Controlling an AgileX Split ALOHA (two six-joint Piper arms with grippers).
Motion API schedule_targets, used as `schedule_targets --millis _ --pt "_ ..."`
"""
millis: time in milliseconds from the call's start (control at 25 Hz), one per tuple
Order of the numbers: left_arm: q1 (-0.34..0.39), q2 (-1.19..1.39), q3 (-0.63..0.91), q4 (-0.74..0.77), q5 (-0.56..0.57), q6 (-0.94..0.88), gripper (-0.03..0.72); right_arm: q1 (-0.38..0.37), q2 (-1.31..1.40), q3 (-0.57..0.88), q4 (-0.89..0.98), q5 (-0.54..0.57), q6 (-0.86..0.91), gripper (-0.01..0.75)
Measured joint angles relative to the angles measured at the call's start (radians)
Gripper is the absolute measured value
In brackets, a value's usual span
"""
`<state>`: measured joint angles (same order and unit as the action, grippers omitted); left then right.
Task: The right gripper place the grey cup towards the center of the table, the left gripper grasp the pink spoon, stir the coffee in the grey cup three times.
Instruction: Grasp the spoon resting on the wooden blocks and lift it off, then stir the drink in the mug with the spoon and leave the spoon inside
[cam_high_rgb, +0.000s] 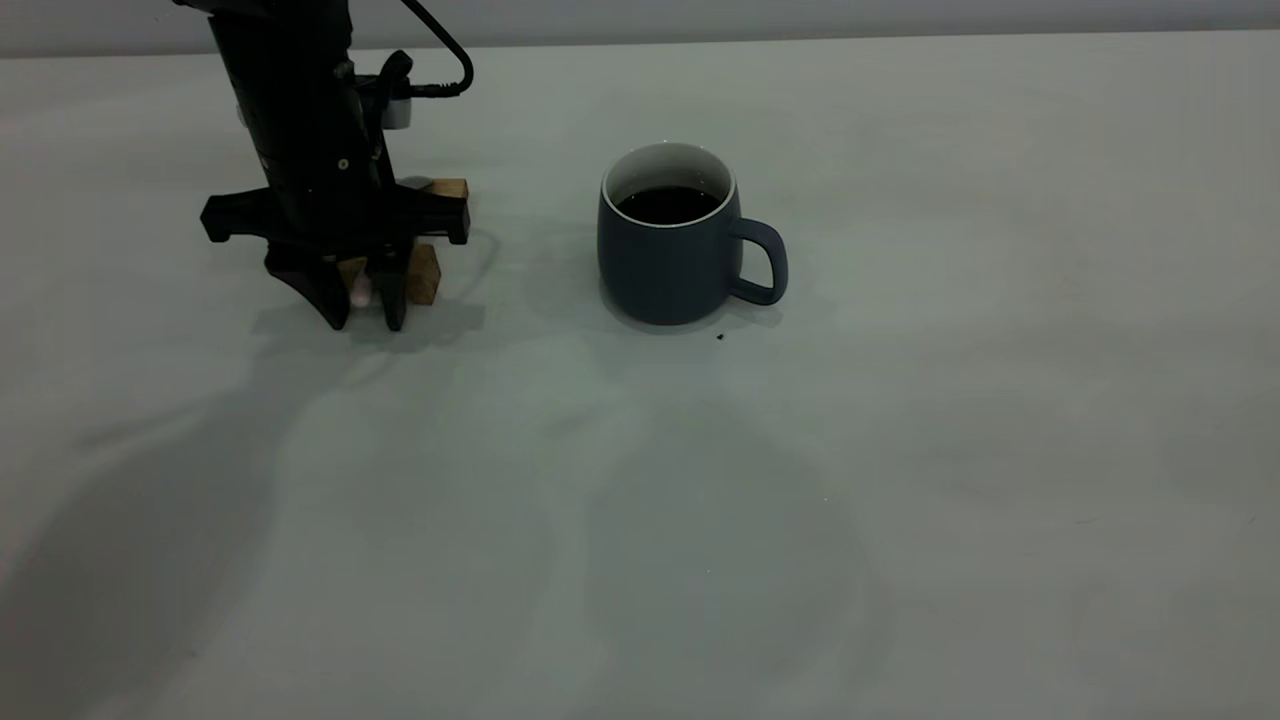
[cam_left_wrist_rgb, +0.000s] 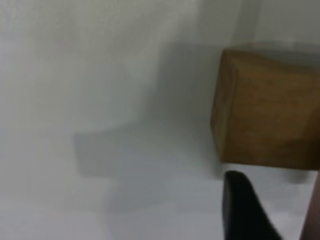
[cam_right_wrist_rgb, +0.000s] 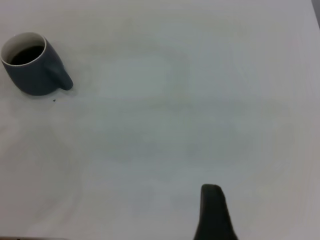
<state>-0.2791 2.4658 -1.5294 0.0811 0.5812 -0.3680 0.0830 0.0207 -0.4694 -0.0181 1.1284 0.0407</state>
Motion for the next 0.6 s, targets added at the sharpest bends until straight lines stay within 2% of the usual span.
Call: schedule_targets --millis 160,400,600 --pt "0.000 -0.003 -0.026 0.000 0.054 -0.001 0.149 0.000 0.000 0.000 0.000 0.000 0.000 0.570" --pt "0.000 -0.039 -0.144 -0.036 0.195 -0.002 0.146 0.000 0.000 0.000 0.000 0.000 0.000 0.570" --pt "0.000 -0.080 -0.269 -0.195 0.347 -0.001 0.146 0.000 0.000 0.000 0.000 0.000 0.000 0.570"
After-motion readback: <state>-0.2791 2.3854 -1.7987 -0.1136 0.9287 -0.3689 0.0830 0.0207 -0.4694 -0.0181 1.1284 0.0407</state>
